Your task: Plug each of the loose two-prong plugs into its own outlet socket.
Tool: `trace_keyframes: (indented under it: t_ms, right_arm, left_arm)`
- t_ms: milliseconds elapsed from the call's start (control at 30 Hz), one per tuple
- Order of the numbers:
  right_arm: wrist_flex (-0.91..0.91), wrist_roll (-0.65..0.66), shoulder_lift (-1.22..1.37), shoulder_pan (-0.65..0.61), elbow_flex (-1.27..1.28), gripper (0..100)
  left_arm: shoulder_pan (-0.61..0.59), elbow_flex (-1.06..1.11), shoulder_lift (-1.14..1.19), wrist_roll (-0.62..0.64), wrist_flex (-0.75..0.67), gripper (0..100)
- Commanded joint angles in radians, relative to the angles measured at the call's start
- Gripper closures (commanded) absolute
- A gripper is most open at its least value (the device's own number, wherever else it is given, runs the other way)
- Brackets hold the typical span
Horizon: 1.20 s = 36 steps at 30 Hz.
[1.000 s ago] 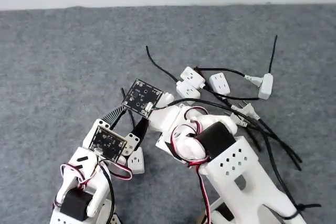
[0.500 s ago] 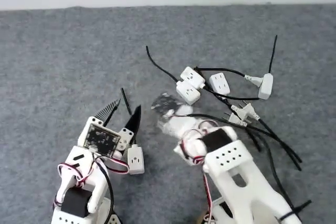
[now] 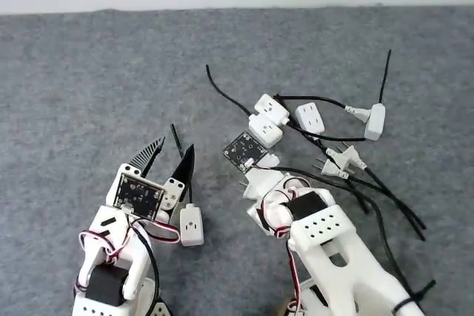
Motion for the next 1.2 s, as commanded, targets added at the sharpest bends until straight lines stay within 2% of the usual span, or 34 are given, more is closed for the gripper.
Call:
trace_keyframes:
  t_ms: [0, 267, 433, 533, 700, 1167]
  right_arm:
    - [-0.016, -0.017, -0.025, 0.013, -0.008, 76.5]
    - [-0.120, -0.009, 0.051, 0.015, -0.009, 76.5]
    - [-0.203, 0.140, 0.265, 0.016, -0.080, 76.5]
    - [-0.176, 0.140, 0.400, 0.018, -0.166, 78.6]
    - [-0.120, 0.138, 0.550, 0.018, -0.295, 87.4]
    - [-0.122, 0.103, 0.576, 0.002, -0.324, 90.8]
  left_arm:
    - [-0.002, -0.004, 0.002, 0.012, -0.029, 83]
    - [0.000, -0.004, 0.002, 0.012, -0.031, 83]
    - [0.000, -0.004, 0.002, 0.012, -0.031, 83]
    - [0.000, -0.004, 0.002, 0.012, -0.029, 83]
    - [0.002, -0.005, 0.002, 0.012, -0.029, 83]
    - [0.002, -0.005, 0.002, 0.012, -0.028, 83]
